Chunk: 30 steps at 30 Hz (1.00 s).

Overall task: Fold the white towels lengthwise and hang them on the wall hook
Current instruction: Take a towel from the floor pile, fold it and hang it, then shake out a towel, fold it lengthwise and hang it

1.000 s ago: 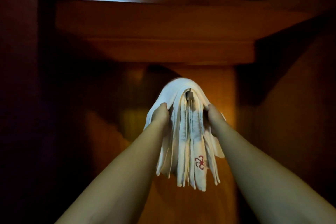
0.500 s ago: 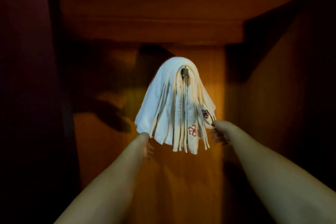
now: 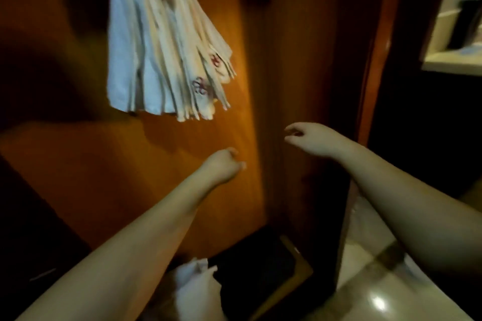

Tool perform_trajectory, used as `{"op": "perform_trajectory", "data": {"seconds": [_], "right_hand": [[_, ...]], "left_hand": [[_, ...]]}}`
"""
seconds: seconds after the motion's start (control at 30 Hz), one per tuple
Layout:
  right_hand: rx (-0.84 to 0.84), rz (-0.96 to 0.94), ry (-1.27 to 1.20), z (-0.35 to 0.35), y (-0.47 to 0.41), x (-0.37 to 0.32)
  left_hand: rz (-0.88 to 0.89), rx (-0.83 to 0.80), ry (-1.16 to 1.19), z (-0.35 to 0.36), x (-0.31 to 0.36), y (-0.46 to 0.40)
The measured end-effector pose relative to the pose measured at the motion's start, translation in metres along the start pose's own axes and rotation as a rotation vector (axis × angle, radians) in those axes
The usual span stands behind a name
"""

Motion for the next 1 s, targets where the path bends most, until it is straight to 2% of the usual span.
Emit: {"op": "perform_trajectory", "data": {"seconds": [0.17,0.3,0.67,1.0], "right_hand": [[-0.069,0.132,0.107,0.039,0.08,0.111],[-0.093,0.258,0.065,0.053,0.149,0.195],[-0.157,0.634,0.031,0.07,0.348,0.441],[-0.261,0.945,-0.096,0.078,0.48,0.603]], "left_hand": [[0.168,-0.165,-0.195,0.099,0.049,0.007],[0.277,-0.311,-0.28,0.181,0.088,0.014],[0.327,-0.526,-0.377,0.429,0.228,0.017],[0.325,-0.653,-0.32,0.601,0.327,0.016]]}}
Point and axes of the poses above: each hand's wrist, its own y-axis away from the middle knuckle, its own z-axis out of the palm, x = y × z, the point moved 10 cm from there along -y, towards the middle knuckle, and after that the axes turned 3 degrees about -z, right-handed, at the moved point
